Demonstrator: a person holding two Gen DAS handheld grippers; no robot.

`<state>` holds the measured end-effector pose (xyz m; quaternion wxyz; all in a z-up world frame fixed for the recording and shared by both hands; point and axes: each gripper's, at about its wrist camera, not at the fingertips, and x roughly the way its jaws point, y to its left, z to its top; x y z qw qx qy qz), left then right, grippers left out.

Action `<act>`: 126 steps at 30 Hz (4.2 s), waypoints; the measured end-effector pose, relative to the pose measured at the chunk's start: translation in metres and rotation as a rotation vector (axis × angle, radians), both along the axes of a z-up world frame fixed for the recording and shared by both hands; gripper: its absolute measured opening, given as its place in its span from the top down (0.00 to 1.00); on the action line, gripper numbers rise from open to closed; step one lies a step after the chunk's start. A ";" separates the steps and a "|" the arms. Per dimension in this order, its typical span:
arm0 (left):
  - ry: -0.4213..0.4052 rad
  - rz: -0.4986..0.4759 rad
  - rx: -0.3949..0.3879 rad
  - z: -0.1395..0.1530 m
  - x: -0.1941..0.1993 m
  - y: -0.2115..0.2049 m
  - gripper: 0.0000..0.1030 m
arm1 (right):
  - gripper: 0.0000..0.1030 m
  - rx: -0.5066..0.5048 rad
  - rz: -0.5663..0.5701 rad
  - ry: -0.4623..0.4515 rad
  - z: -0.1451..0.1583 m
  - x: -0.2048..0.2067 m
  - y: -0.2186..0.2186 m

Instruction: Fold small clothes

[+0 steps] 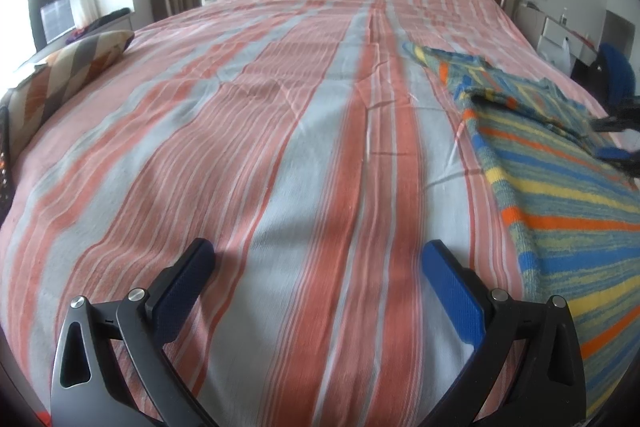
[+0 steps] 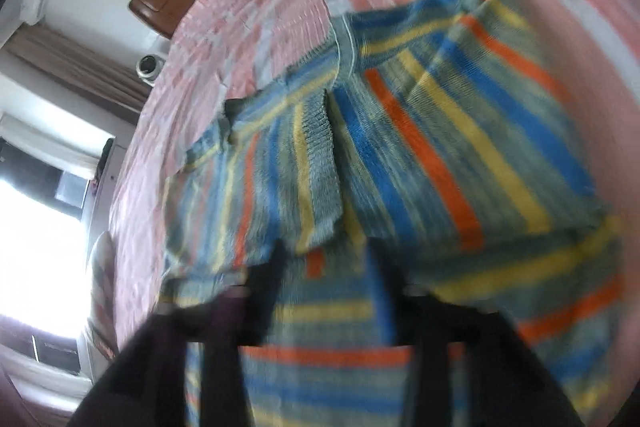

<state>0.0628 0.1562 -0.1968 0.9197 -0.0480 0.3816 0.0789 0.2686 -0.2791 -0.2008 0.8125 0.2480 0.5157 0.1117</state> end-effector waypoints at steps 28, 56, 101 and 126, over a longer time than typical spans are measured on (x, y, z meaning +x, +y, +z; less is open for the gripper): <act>0.150 -0.194 -0.240 0.030 -0.086 -0.002 0.02 | 0.34 -0.379 0.229 -0.245 0.043 -0.275 -0.121; 0.230 -0.268 -0.500 0.060 -0.052 -0.006 0.98 | 0.94 0.079 0.251 -0.124 0.043 -0.257 -0.130; 0.072 -0.173 -0.233 0.019 0.090 -0.005 0.17 | 0.55 0.182 0.108 -0.066 0.003 0.152 -0.047; -0.087 -0.140 -0.289 0.000 0.069 0.009 0.12 | 0.47 0.312 0.591 0.007 0.011 0.053 0.191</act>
